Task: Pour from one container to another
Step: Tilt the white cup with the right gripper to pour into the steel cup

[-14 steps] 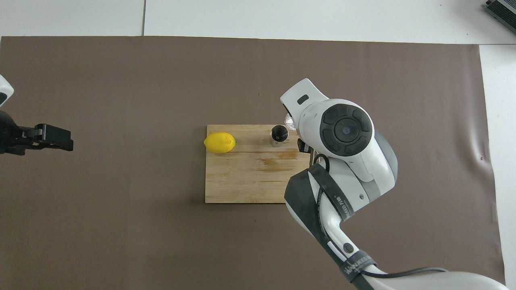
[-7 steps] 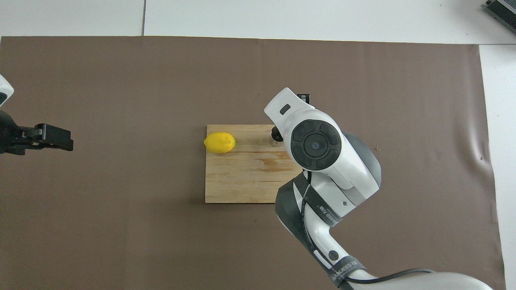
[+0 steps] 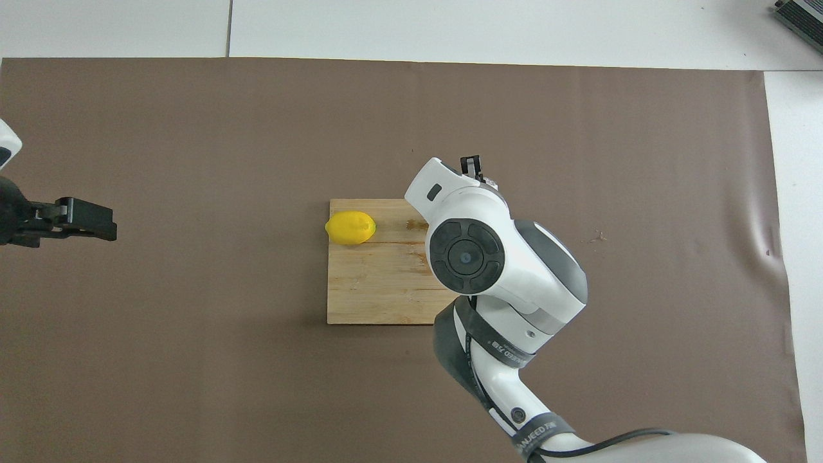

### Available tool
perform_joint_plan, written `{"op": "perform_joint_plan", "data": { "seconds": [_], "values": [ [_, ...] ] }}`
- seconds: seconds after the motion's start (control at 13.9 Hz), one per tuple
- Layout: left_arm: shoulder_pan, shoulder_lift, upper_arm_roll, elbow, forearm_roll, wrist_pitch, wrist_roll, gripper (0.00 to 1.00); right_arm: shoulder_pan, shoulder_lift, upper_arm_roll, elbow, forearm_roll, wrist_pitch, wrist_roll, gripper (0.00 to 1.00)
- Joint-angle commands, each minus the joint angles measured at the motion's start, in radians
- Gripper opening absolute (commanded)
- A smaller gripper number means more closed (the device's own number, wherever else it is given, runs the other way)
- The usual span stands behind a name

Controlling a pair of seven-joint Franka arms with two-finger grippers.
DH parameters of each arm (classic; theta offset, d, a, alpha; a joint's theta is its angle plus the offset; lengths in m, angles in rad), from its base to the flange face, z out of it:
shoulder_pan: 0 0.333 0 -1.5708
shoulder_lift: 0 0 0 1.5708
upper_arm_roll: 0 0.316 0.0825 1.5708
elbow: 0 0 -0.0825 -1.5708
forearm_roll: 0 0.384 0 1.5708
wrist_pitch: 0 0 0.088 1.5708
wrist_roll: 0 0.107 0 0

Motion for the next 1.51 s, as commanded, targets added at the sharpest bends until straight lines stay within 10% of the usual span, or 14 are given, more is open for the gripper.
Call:
{"op": "perform_joint_plan", "data": {
  "seconds": [0.0,1.43],
  "values": [
    [-0.001,-0.016,0.002,-0.009,0.015,-0.013,-0.001,1.00,-0.003,-0.010,0.009,-0.027,-0.075,0.025,0.001,0.00],
    [-0.001,-0.016,0.002,-0.011,0.015,-0.013,-0.001,1.00,0.023,-0.020,0.009,-0.039,-0.164,0.037,-0.077,0.00]
  ]
}}
